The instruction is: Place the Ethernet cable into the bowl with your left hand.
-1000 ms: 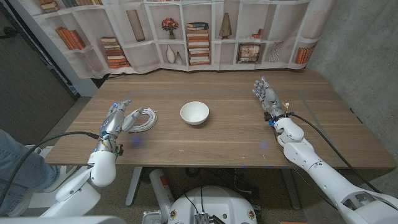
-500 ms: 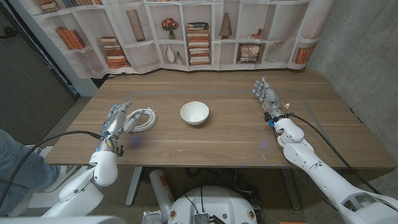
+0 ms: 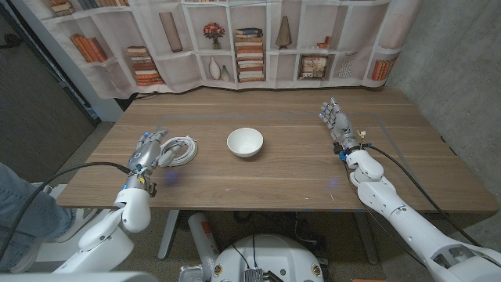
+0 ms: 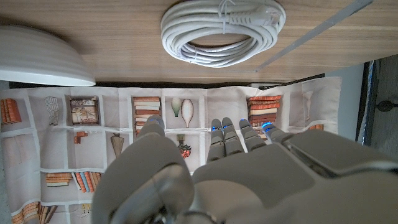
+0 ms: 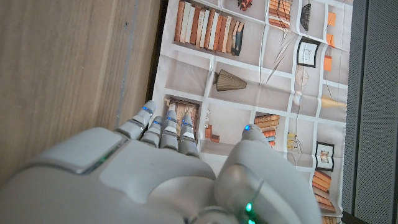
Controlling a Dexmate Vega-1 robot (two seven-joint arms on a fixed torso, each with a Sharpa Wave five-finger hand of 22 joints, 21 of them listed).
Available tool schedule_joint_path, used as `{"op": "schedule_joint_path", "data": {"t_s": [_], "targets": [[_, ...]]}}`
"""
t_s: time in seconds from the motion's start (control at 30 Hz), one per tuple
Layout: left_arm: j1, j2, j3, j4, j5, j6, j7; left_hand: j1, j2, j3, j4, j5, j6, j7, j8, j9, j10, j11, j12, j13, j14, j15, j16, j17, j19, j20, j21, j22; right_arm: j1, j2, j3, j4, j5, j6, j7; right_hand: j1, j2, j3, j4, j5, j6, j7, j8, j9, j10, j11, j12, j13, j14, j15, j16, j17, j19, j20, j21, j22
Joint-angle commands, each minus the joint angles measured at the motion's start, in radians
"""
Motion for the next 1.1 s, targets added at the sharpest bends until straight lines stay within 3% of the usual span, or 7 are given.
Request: {"op": "schedule_joint_path", "data": {"t_s": [0.03,0.4,1.1], "targets": [[-0.02,0.01,0.029,-0.035,0.039,0.104,-0.049,0.018,-0.005,0.001,-0.011,0.008,0.014,-0.001,-0.002,0.001,0.012,-0.001,0.001,0.001,0.01,-0.002,-0.002,0.0,-0.023,-0.004,-0.004,-0.001,-0.001,-0.002,0.004,0.004,0.008,0.001,0.009,0.005,0.01,0.005,-0.005,-0.001,0.001,-0.001,0.005,0.002,0.008,0.003,0.002,0.005,0.009,0.005,-0.003,0.001,0.011,-0.026,-0.005,0.005],[-0.034,0.012,0.068,-0.067,0.107,0.214,-0.066,0.045,-0.029,-0.005,-0.034,0.014,0.012,0.004,-0.005,0.002,0.023,0.006,0.002,0.002,0.011,0.01,-0.003,0.001,-0.018,0.002,-0.003,-0.001,0.002,-0.001,0.007,0.013,0.011,0.008,0.017,0.005,0.011,0.004,-0.006,-0.002,0.004,-0.001,0.006,0.002,0.009,0.0,0.002,0.005,0.009,0.006,-0.003,0.002,0.013,-0.025,-0.009,0.005],[-0.087,0.029,0.131,-0.071,0.137,0.327,-0.151,0.07,-0.068,-0.02,-0.059,0.019,-0.004,0.015,-0.012,0.003,0.023,0.016,-0.001,0.004,0.01,0.021,-0.003,0.002,-0.016,0.011,-0.004,-0.001,0.003,0.0,0.012,0.024,0.017,0.01,0.025,0.005,0.011,0.003,-0.008,-0.002,0.008,-0.002,0.007,0.002,0.011,0.0,0.002,0.005,0.011,0.007,-0.003,0.002,0.015,-0.024,-0.013,0.005]]}}
